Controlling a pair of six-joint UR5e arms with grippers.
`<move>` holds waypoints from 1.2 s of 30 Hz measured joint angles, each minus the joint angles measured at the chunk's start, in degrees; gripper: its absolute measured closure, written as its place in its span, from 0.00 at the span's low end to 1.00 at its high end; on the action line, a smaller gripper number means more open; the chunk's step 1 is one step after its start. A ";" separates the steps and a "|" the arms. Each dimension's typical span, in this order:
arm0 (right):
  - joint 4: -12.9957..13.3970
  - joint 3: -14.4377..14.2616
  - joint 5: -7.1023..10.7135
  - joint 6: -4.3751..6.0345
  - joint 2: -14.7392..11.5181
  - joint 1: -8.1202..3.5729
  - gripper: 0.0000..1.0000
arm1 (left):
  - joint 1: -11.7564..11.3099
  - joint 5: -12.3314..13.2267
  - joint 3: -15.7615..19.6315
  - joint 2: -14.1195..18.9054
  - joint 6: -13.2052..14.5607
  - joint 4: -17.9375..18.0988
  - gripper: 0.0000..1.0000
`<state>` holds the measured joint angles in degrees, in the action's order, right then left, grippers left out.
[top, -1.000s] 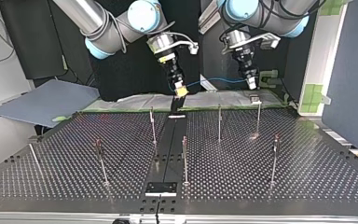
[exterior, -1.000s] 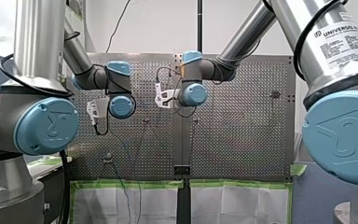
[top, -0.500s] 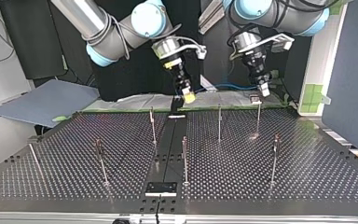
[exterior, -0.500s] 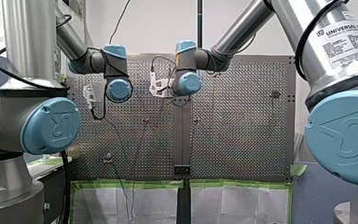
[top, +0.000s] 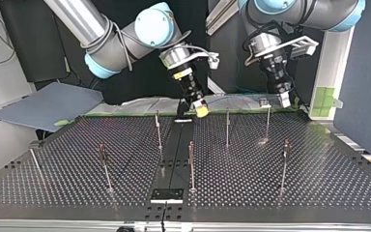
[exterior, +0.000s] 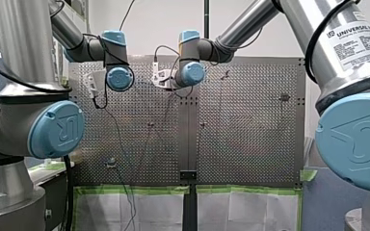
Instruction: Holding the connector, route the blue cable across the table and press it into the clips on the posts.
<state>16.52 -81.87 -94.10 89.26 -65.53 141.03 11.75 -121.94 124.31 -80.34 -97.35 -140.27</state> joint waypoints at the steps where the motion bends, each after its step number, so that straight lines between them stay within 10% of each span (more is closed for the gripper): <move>1: -0.20 0.65 0.14 0.19 0.05 0.00 1.00 | -0.12 0.15 -0.24 -0.27 -0.03 0.05 0.99; 36: -7.19 16.95 2.27 2.55 6.69 -0.42 1.00 | -6.59 7.17 -7.33 -4.78 -1.65 -0.23 0.99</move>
<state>9.33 -64.92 -91.83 91.81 -58.83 140.61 5.16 -114.77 116.98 -85.12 -99.00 -140.50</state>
